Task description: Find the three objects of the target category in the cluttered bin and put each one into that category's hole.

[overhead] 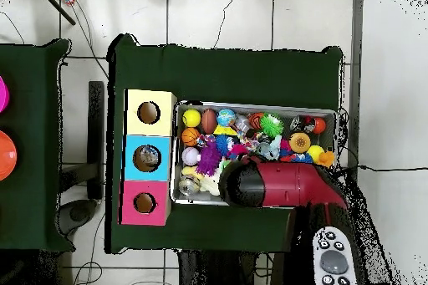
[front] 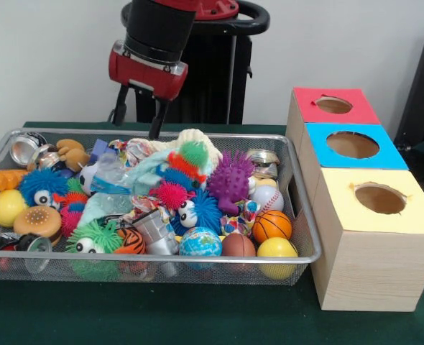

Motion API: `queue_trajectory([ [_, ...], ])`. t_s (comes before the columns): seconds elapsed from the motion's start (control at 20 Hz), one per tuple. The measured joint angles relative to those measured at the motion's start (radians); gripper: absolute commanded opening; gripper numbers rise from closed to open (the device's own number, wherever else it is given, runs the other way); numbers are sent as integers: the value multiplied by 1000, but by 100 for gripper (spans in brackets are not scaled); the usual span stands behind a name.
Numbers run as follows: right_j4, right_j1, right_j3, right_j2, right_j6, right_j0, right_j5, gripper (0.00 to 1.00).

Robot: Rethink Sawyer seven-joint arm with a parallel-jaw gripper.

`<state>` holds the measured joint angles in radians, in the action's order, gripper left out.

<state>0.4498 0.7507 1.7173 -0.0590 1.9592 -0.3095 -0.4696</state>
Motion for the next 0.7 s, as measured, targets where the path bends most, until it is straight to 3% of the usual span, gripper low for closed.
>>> queue_trajectory([
  [0.2,0,-17,-1,-2,0,1,52,100],
  [0.7,0,-22,-2,-10,0,-20,65,100],
])
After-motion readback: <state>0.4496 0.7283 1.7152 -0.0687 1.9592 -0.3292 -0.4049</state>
